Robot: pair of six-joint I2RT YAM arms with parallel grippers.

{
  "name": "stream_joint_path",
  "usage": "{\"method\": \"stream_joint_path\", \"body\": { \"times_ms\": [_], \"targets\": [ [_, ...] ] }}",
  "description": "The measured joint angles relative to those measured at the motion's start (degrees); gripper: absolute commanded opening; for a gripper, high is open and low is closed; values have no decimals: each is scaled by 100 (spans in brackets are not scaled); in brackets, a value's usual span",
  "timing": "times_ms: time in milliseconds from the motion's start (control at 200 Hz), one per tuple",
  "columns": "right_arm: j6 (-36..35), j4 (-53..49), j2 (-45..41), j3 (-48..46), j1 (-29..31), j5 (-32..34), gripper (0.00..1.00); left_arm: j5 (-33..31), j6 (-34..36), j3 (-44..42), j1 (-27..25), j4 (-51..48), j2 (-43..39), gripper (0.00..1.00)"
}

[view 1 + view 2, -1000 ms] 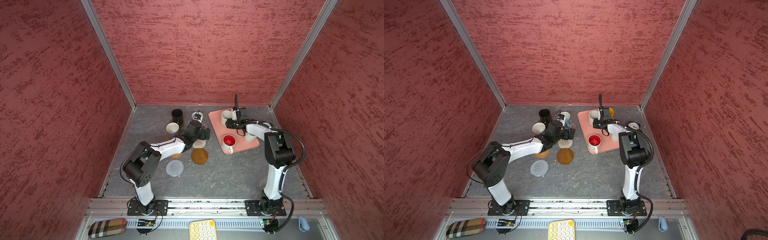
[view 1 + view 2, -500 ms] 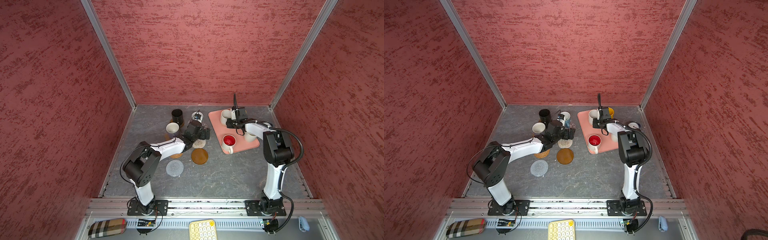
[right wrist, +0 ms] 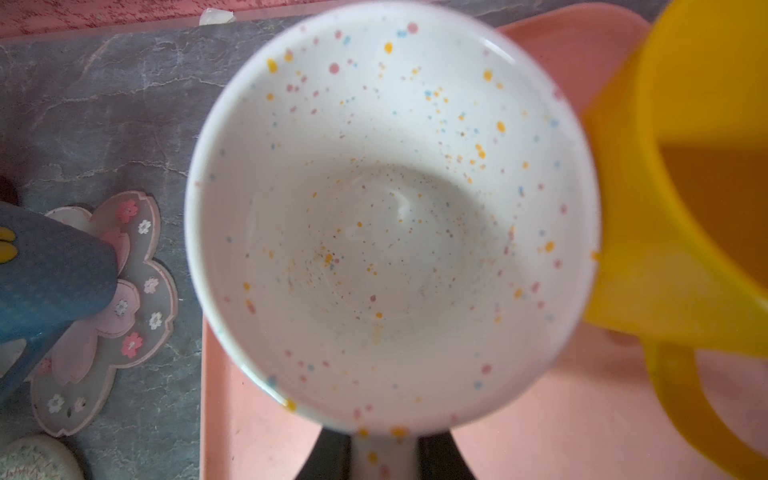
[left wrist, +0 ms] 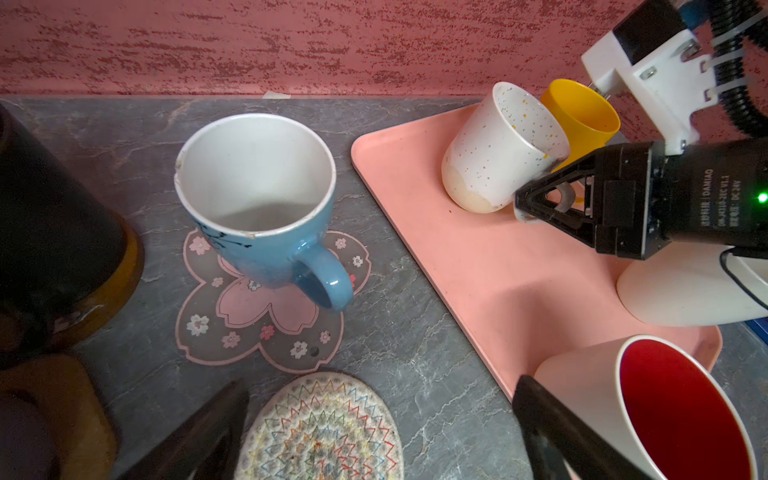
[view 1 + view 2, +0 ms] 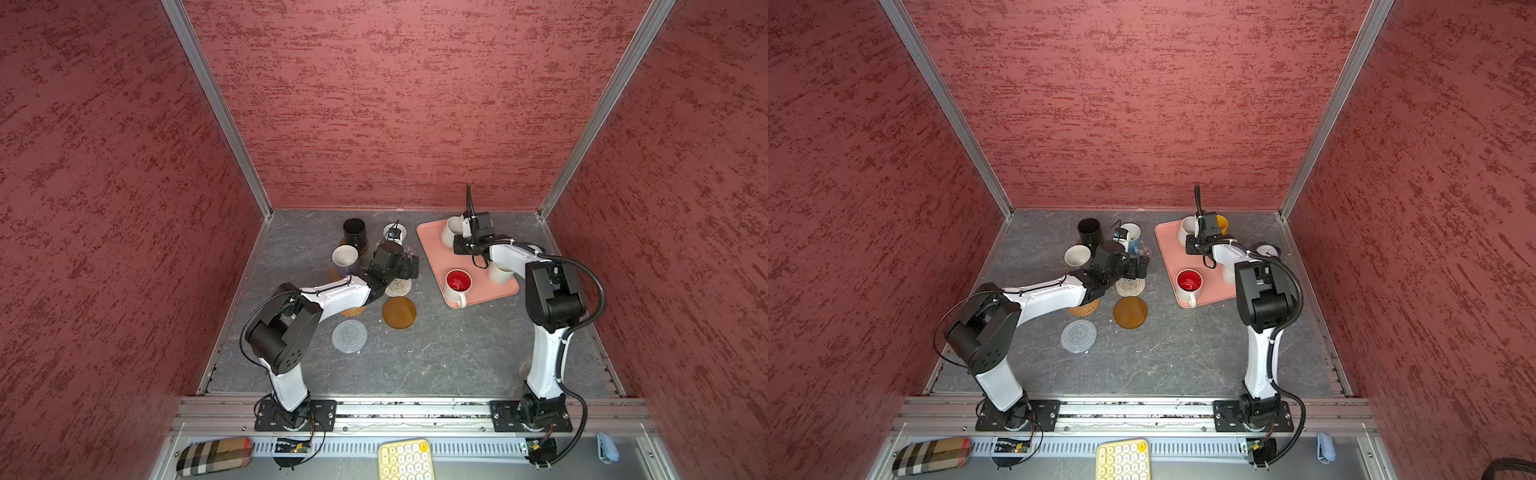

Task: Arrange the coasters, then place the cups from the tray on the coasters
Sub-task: 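Lower the right gripper into the white speckled mug and close on its rim, then lift the speckled mug off the tray with the right gripper while the left draws back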

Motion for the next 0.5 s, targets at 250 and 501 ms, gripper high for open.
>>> {"method": "stream_joint_path", "body": {
  "times_ms": [250, 501],
  "targets": [
    [-44, -260, 114, 284, 87, 2, 0, -63, 11, -59, 4, -11, -46, 100],
    [-133, -433, 87, 345, 267, 2, 0, -129, 4, -240, 4, -94, -483, 100]
  ]
}}
